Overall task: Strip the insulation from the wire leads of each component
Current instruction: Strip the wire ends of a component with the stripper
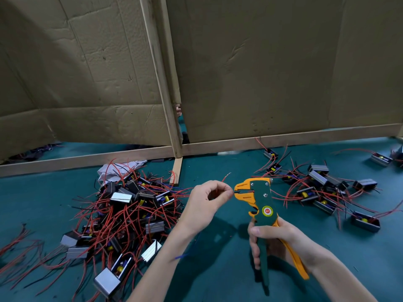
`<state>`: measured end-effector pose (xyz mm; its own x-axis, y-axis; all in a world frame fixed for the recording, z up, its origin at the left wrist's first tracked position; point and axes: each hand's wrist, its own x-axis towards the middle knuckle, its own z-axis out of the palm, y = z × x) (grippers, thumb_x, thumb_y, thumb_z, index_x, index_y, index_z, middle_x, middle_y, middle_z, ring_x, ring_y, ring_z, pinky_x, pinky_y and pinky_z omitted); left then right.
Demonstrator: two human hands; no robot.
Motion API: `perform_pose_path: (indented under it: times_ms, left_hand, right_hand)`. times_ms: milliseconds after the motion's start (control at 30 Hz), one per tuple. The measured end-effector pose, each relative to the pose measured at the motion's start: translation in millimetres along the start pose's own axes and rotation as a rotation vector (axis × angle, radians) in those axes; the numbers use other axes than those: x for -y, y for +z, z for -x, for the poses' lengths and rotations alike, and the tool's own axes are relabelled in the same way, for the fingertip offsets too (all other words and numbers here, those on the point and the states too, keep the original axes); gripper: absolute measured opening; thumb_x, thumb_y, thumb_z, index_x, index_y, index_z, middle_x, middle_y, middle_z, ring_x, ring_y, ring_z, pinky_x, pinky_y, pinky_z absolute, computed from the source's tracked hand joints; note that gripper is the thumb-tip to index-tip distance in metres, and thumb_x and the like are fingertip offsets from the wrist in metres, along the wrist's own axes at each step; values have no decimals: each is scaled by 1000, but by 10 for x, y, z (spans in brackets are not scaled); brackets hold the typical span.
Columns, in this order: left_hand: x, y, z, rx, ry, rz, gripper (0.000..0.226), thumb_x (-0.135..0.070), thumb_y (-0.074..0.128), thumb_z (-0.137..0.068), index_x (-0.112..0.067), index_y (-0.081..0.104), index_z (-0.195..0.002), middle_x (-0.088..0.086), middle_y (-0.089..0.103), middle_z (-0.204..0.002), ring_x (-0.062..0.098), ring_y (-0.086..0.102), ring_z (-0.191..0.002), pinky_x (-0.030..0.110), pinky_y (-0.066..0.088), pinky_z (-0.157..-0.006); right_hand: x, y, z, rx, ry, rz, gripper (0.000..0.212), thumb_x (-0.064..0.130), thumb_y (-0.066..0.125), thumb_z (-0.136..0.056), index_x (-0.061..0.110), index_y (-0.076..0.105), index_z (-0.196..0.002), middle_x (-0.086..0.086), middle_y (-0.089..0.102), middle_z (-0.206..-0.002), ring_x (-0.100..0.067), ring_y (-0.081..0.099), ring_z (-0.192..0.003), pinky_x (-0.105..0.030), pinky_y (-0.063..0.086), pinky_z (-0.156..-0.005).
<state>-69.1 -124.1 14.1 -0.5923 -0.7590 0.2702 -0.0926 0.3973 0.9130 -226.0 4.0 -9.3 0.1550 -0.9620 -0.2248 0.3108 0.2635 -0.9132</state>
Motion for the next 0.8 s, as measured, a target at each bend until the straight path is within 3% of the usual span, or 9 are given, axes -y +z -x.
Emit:
perform_pose_path:
  times_ms: [133,300,500,633,800]
  left_hand:
    - [7,-54,-3,34,-25,50,19,-16,66,-88,-27,66,-73,-14,49,-55,1,36,-49,12,30,-50]
    - [68,-13,-17,-3,-77,-35,22,-10,63,-90,-29,66,-80,-5,53,-64,5,40,-57,19,35,-59]
    - [22,8,-8,-42,-88,-53,21,-11,64,-89,-29,65,-78,-14,56,-60,3,47,-58,19,41,-64]
    - [-52,30,24,-58,-57,-98,14,-12,63,-90,-23,65,-82,-13,59,-68,3,49,-64,20,43,-69]
    - [-167,-1,68,-38,-37,-110,17,-10,61,-91,-24,64,-82,-16,57,-65,-2,47,-62,12,38,-65]
  right_hand:
    - [-20,86,0,-80,-2,9,29,28,80,-63,9,61,-71,-21,52,-61,-31,54,-50,-39,51,-55]
    - [-158,216,-113,-285,-24,30,41,39,76,-57,8,50,-54,-13,43,-50,-23,43,-38,-26,40,-42]
    - [-81,139,-90,-1,-45,-212,35,14,78,-62,-2,63,-89,-25,60,-76,-37,63,-68,-48,54,-68]
    - [-51,60,-45,57,-64,-177,38,14,74,-67,-3,62,-99,-26,60,-80,-38,62,-72,-51,53,-73]
    - [5,7,-6,22,-40,-92,41,16,76,-64,-1,66,-100,-26,60,-80,-38,63,-73,-48,54,-72]
